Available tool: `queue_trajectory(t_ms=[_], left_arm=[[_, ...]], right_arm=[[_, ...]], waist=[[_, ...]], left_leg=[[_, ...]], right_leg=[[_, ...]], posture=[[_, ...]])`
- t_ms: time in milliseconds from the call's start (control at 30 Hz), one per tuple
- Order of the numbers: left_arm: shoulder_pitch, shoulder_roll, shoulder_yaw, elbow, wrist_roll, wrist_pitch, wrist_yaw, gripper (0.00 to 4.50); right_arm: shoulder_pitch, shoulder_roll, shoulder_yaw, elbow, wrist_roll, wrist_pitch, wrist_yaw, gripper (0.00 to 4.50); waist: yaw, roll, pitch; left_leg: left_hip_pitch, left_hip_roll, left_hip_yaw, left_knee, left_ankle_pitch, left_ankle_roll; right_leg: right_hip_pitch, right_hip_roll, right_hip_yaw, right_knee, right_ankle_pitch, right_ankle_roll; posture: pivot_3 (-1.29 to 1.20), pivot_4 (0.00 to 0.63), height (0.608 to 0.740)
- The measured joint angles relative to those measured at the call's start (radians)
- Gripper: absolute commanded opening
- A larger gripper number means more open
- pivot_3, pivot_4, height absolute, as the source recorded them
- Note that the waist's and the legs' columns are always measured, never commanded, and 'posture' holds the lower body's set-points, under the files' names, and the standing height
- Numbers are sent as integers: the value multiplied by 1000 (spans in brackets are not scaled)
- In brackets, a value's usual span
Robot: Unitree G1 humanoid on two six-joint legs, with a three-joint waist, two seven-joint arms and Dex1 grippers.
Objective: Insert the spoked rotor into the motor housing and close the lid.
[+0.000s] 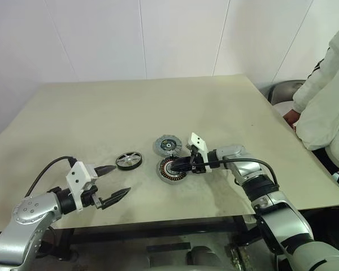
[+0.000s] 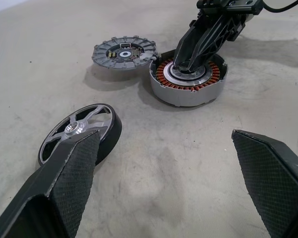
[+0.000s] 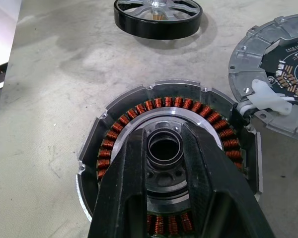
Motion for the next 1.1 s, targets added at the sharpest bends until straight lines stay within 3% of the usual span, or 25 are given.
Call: queue_trajectory(t_ms=[300,567,667,1033,1100], left_arm=[[-2,0,-1,0,0,0,0,4500],[-13,0,-3,2,0,0,0,4500],[-15,0,-4,6,0,0,-1,4500],[-25,0,-21,15,1,0,0,4500],[-25,0,-21,15,1,0,0,4500]], right_arm=[[0,2,-4,-7,7,1,-3,4454],[-22,-24,-73,-186,113,146,22,4454],[-22,-47,-75,-229,135,181,32,3855],[17,-63,-44,-136,65,90,-14,17],[23,-59,-27,-117,45,65,-19,17]], waist=[[0,0,0],[1,0,0],[1,0,0],[0,0,0],[0,0,0]], left_leg=[[0,0,0,0,0,0],[0,0,0,0,0,0],[0,0,0,0,0,0],[0,0,1,0,0,0],[0,0,1,0,0,0]], right_leg=[[0,0,0,0,0,0],[0,0,0,0,0,0],[0,0,0,0,0,0],[0,0,0,0,0,0],[0,0,0,0,0,0]], posture=[[0,0,740],[0,0,740],[0,0,740],[0,0,740],[0,0,740]])
